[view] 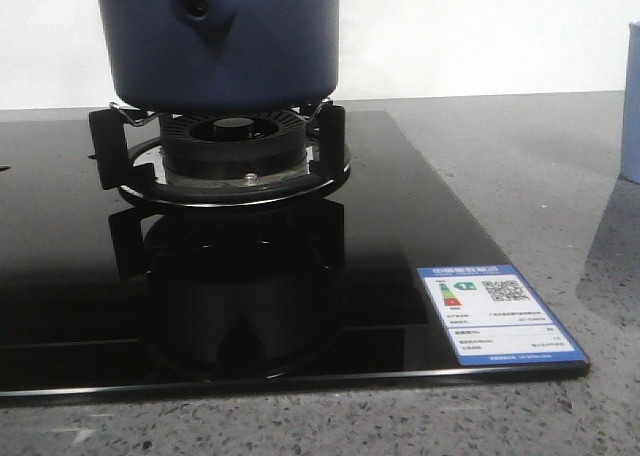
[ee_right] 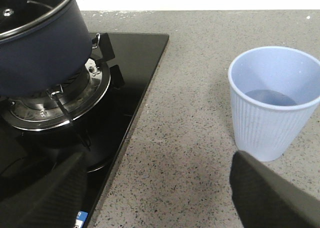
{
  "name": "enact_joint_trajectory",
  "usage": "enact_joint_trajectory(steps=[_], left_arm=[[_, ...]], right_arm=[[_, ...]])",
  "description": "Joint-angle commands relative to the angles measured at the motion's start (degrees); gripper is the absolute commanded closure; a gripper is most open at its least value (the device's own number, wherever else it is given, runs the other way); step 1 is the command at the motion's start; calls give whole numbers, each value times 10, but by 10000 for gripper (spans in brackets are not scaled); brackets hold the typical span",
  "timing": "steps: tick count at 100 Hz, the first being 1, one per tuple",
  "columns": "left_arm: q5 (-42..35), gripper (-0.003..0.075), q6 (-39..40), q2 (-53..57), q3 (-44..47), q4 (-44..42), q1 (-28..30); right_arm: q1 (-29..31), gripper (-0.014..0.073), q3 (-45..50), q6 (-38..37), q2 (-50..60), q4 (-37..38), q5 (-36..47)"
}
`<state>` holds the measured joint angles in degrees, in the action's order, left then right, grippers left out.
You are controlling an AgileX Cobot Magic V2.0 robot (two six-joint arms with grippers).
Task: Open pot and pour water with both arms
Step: 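Close the right gripper around the light blue ribbed cup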
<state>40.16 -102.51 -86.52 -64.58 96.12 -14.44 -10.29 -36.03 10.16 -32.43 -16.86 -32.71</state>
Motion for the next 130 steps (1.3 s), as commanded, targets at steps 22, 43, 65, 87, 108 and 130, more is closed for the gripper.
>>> enact_joint_trajectory(steps=[22, 43, 65, 87, 108, 130], left_arm=[[26, 404, -1, 31, -19, 27, -1], [27, 404, -1, 77, -19, 27, 47], [27, 404, 0, 143, -19, 26, 132], [27, 404, 11, 191, -19, 26, 206], [27, 404, 31, 208, -19, 21, 236], [26, 404, 31, 208, -19, 20, 241]], right_arm=[[1, 58, -22, 7, -5, 21, 53], [1, 58, -22, 7, -5, 38, 83], [1, 58, -13, -15, -5, 95, 82], [25, 58, 41, -75, -5, 179, 113], [41, 58, 145, -75, -7, 175, 302], [41, 58, 205, -75, -67, 175, 459]])
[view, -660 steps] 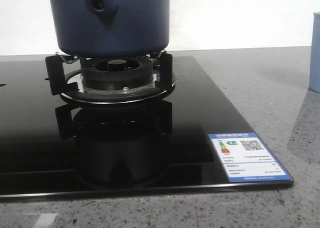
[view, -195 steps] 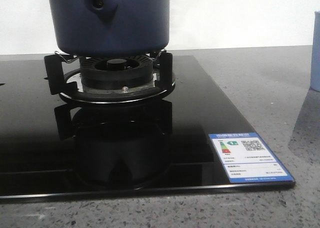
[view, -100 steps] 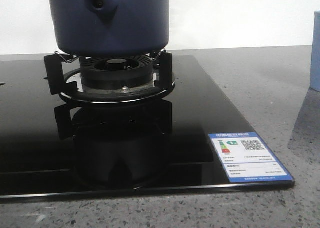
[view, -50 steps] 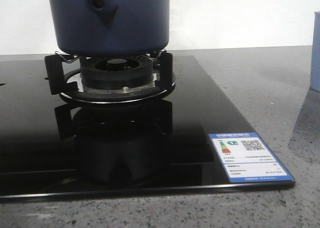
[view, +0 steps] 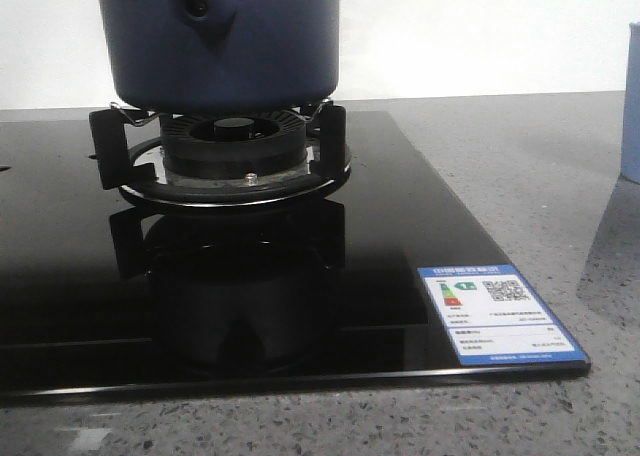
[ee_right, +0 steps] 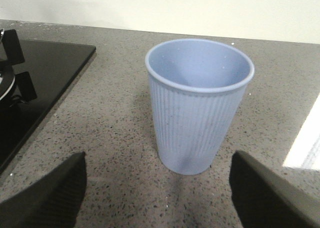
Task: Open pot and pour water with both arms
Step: 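Close the right gripper around the light blue ribbed cup, then lift the cup with the right gripper and carry it over the pot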
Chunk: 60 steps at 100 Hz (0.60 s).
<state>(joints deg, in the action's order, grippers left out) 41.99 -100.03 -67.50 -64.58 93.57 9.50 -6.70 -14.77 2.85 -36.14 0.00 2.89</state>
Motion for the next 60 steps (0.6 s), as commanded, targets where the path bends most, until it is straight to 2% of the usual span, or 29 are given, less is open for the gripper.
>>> enact_joint_trajectory(steps=[1, 16, 35, 44, 60], left_arm=[[8, 404, 6, 17, -19, 45, 1], [8, 404, 6, 17, -19, 45, 1], [9, 404, 9, 17, -19, 45, 1], [11, 404, 10, 17, -19, 45, 1], [11, 404, 10, 17, -19, 45, 1]], right_arm=[[5, 58, -7, -2, -34, 7, 107], [5, 58, -6, 0, -125, 6, 179], [5, 58, -6, 1, -213, -55, 239], [5, 58, -6, 1, -236, -60, 275], [5, 58, -6, 62, -274, -89, 354]])
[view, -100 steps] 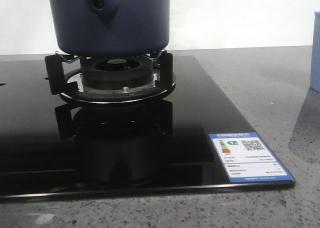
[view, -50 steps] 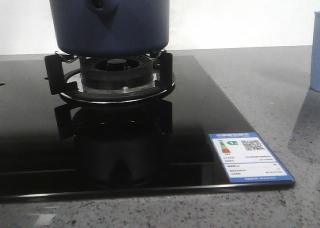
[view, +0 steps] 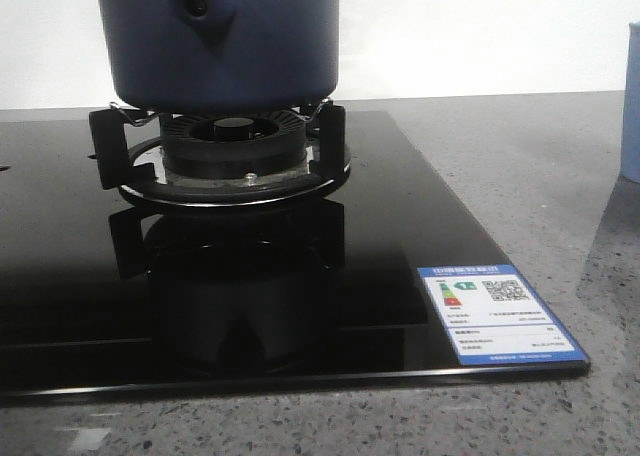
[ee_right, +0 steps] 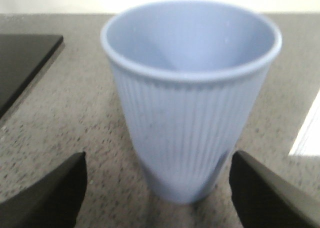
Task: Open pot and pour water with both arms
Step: 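Lift the cup with the right gripper and carry it over the pot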
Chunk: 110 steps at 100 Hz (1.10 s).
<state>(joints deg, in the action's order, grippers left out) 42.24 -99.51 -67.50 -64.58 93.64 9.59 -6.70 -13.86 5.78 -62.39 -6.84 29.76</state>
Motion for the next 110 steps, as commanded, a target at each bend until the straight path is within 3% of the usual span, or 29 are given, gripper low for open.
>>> enact_joint_trajectory(steps=[1, 31, 87, 110], left_arm=[[9, 404, 5, 17, -19, 45, 1], [9, 404, 5, 17, -19, 45, 1], [9, 404, 5, 17, -19, 45, 1], [9, 404, 5, 17, -19, 45, 1]], right_arm=[[5, 58, -15, 34, -14, -23, 91], [5, 58, -16, 39, -99, -40, 192], [5, 64, -79, 39, -179, -30, 209], [5, 324, -79, 39, -179, -30, 210]])
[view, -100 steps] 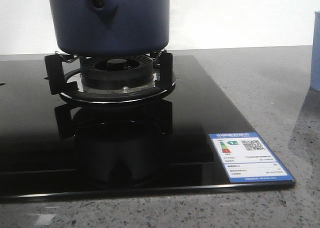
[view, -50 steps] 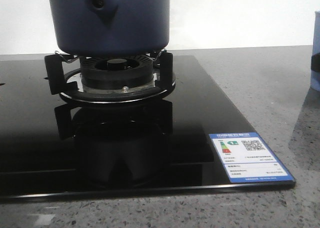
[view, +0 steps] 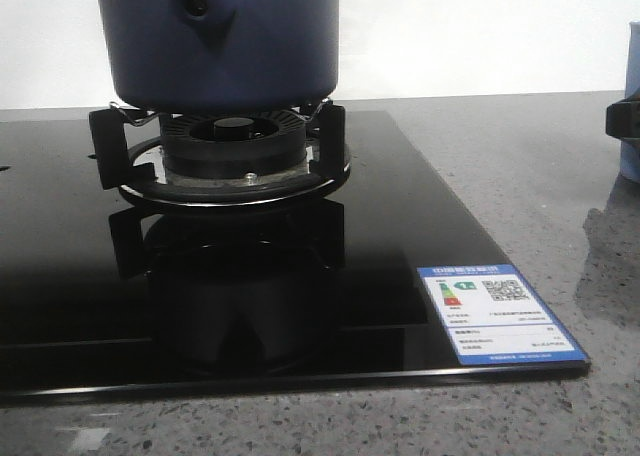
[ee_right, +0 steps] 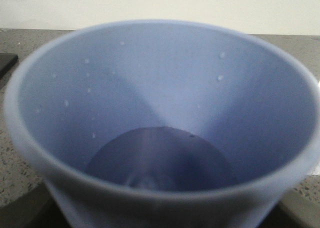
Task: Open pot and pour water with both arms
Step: 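Lift the cup with the right gripper and carry it over the pot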
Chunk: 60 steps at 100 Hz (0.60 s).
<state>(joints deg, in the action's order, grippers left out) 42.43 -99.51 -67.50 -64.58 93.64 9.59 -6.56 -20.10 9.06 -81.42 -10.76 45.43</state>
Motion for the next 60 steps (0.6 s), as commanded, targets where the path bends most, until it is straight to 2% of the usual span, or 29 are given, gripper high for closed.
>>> enact_joint_trajectory(steps=[1, 13, 28, 44, 60], left_arm=[[7, 404, 5, 17, -19, 45, 1], [7, 404, 5, 17, -19, 45, 1], [6, 404, 5, 17, -19, 45, 1], [6, 404, 5, 17, -19, 45, 1], [3, 404, 5, 17, -19, 45, 1]], right_arm=[[3, 326, -16, 6, 11, 9, 53], [2, 325, -16, 6, 27, 16, 44], [2, 325, -30, 5, 83, 63, 3], [-7, 325, -99, 5, 141, 108, -133], [-38, 325, -213, 5, 163, 139, -293]])
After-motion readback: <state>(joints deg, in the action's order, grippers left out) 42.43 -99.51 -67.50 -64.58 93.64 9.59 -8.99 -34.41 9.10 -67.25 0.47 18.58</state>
